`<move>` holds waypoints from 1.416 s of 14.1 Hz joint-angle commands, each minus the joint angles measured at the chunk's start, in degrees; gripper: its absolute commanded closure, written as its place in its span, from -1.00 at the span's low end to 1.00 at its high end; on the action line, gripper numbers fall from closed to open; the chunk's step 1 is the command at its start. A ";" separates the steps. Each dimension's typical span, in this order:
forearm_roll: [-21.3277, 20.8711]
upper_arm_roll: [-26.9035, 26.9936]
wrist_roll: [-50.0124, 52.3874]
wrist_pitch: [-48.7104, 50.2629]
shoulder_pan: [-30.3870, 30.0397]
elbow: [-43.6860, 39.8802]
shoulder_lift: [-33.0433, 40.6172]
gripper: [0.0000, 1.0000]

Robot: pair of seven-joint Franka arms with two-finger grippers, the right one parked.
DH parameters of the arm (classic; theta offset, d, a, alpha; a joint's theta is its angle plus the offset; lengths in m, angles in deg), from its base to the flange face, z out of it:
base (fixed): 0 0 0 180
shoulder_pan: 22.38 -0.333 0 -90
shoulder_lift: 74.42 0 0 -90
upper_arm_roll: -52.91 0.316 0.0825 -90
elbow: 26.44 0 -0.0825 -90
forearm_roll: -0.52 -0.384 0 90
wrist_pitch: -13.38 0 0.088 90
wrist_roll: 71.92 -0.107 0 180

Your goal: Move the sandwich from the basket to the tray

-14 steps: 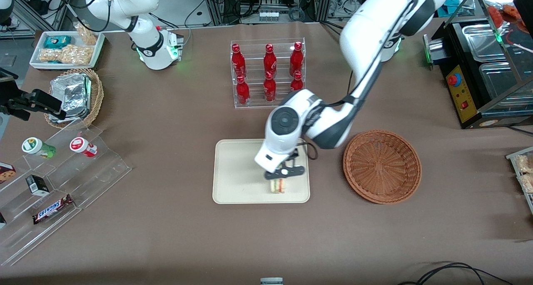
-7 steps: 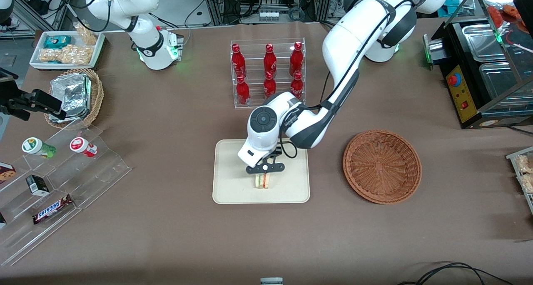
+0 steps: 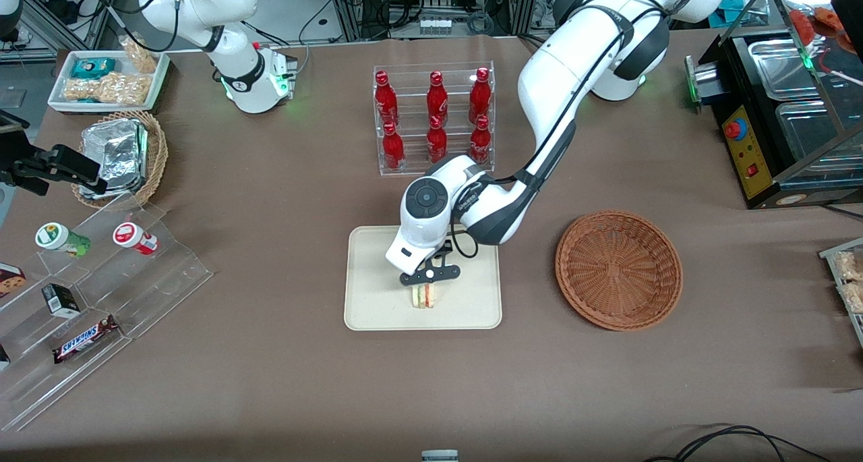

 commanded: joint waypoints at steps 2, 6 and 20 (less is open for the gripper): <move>-0.91 0.09 2.25 5.90 0.44 -1.54 4.87 -1.00; -0.64 0.09 0.93 20.85 -2.88 -1.45 15.94 -1.00; 7.27 1.15 -23.83 38.20 -27.66 18.56 41.17 -1.00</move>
